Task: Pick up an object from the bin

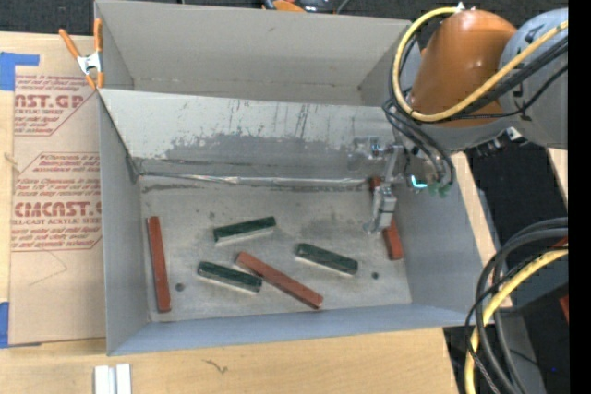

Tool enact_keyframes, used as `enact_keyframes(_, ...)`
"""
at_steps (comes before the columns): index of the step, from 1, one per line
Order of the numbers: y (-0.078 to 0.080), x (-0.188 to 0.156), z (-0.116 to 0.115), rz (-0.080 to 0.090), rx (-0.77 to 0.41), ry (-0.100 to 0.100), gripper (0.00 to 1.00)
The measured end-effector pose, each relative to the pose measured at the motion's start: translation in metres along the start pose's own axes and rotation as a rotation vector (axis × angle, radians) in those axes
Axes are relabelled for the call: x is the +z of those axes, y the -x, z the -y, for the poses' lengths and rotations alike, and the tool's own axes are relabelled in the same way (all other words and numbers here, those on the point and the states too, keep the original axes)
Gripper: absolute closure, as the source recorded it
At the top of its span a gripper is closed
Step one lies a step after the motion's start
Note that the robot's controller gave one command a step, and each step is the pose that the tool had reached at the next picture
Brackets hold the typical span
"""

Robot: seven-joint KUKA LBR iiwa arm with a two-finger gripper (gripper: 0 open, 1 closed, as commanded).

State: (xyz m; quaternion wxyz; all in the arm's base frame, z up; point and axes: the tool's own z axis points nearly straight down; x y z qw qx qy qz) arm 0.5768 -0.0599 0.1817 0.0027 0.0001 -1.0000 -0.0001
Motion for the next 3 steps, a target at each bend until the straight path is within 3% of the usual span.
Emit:
enact_keyframes(1,-0.054,0.117,0.001,-0.003,0.080,0.002,0.00)
enact_keyframes(2,-0.051,0.112,0.002,0.006,0.079,0.000,1.00)
enact_keyframes(3,-0.049,-0.037,-0.007,0.015,0.065,0.000,1.00)
